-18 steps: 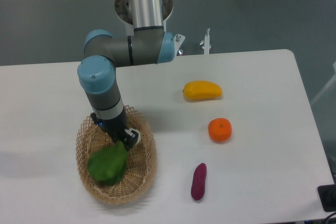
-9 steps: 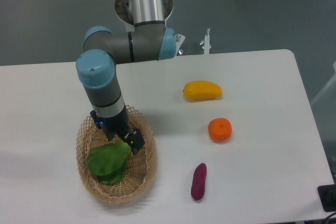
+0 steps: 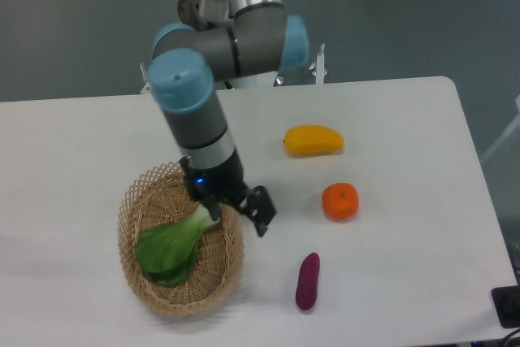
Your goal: Place the green vegetable in the basket
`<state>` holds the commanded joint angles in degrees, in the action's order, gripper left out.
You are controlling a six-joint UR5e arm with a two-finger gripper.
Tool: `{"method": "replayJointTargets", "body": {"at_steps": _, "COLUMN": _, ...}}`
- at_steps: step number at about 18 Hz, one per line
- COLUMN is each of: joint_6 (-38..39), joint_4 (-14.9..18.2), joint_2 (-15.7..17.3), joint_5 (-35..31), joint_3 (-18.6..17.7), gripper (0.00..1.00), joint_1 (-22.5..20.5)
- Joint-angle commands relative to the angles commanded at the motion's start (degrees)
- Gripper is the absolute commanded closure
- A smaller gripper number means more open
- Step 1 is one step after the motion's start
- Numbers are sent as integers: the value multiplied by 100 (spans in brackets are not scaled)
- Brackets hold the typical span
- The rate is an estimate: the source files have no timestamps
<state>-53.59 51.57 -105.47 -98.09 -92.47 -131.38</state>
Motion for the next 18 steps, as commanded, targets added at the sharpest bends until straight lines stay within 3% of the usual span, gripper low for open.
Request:
{"method": "replayJointTargets", "body": {"at_steps": 4, "joint_6": -440, "joint_4": 817, "joint_2": 71, "joint_5": 430, "joint_3": 536, "gripper": 0, "joint_1": -562}}
{"method": "replayJointTargets", "body": {"at_steps": 7, "joint_6": -1545, "joint_4": 1293, "joint_2": 229, "joint_5": 553, "joint_3": 721, "gripper": 0, "joint_1": -1028}}
{"method": "replayJointTargets", "body": {"at_steps": 13, "joint_6": -2680, "joint_4": 1680, "joint_2": 422, "joint_5": 1459, "joint_3": 739, "gripper": 0, "joint_1": -1995}}
{"method": "replayJointTargets", "body": {"at_steps": 15, "joint_6": -3190, "joint_4": 1856, "joint_2": 440, "joint_5": 1468, "joint_3": 739, "gripper": 0, "joint_1": -2137}}
{"method": "replayJointTargets", "body": {"at_steps": 18, "joint_6": -3316, "joint_4": 1883, "joint_2": 475, "joint_5": 1477, "joint_3": 739, "gripper": 0, "joint_1": -2216}}
